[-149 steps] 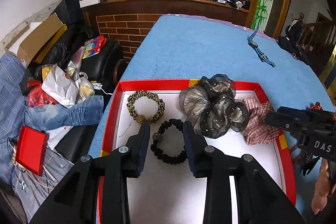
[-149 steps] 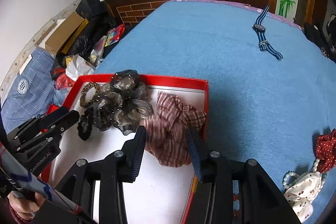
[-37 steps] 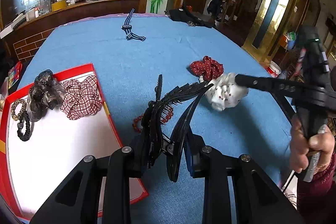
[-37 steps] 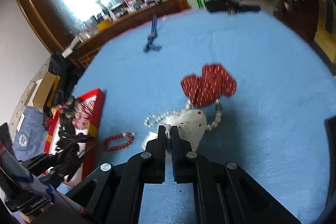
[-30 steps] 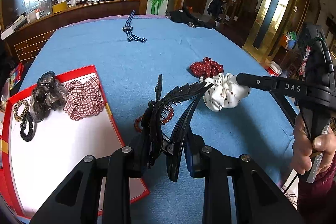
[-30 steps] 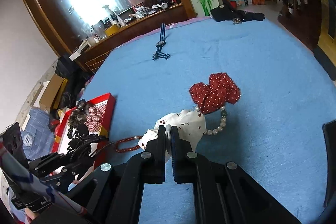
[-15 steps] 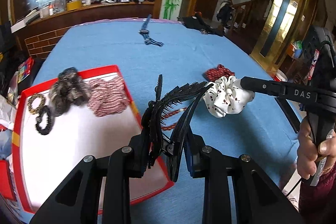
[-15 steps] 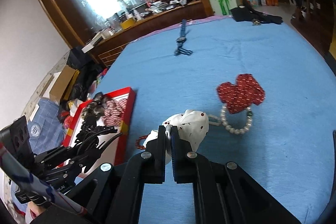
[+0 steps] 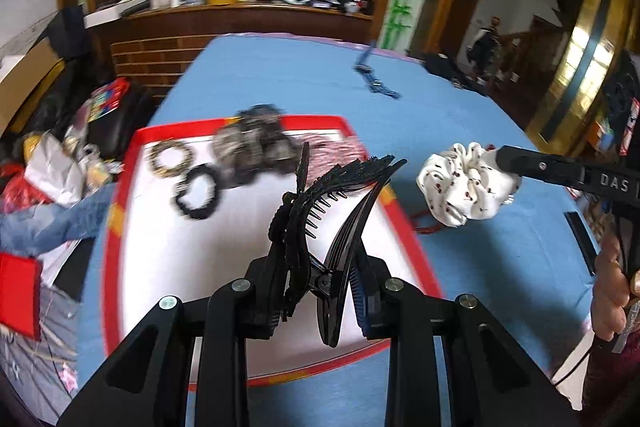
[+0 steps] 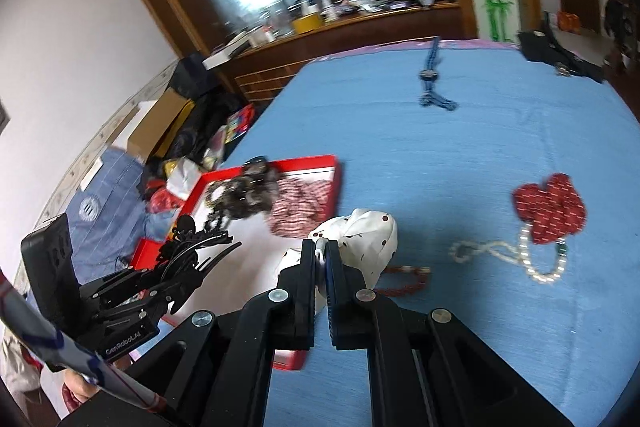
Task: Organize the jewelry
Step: 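Carry claw clip and white scrunchie over the tray and open both grippers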
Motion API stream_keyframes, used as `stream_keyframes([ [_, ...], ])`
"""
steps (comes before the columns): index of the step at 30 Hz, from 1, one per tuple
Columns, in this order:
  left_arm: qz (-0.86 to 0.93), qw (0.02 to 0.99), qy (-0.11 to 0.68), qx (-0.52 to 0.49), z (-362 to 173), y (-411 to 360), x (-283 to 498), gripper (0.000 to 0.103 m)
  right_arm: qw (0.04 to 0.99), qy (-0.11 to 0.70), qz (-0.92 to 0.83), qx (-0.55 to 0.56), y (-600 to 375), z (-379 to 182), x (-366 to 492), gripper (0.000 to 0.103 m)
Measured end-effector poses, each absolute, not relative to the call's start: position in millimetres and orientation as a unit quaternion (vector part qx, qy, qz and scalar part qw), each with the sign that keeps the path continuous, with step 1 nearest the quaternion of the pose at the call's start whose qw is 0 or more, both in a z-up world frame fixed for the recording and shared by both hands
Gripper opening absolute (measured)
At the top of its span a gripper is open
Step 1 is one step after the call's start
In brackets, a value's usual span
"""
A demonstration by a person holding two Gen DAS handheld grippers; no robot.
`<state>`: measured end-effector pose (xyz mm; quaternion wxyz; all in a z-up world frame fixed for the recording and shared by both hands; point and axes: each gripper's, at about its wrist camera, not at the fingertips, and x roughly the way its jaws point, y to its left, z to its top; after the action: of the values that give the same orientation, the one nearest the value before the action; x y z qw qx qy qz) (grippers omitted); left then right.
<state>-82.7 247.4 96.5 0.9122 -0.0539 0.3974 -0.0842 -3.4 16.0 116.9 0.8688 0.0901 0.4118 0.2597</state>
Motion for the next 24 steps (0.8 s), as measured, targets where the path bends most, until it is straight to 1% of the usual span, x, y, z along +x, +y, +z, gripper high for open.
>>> stream_keyframes([
  [5, -0.043, 0.909, 0.408, -0.072, 86, 288, -86, 0.027, 0.855, 0.424, 0.288, 0.077, 55, 110, 1, 0.006],
  [12, -0.009, 0.903, 0.419, -0.095, 72, 324, -85, 0.027, 0.84, 0.438, 0.314, 0.064, 100, 99, 10, 0.006],
  [24, 0.024, 0.894, 0.436, -0.096, 57, 343, -57, 0.027, 0.828, 0.454, 0.32, 0.075, 137, 75, 35, 0.006],
])
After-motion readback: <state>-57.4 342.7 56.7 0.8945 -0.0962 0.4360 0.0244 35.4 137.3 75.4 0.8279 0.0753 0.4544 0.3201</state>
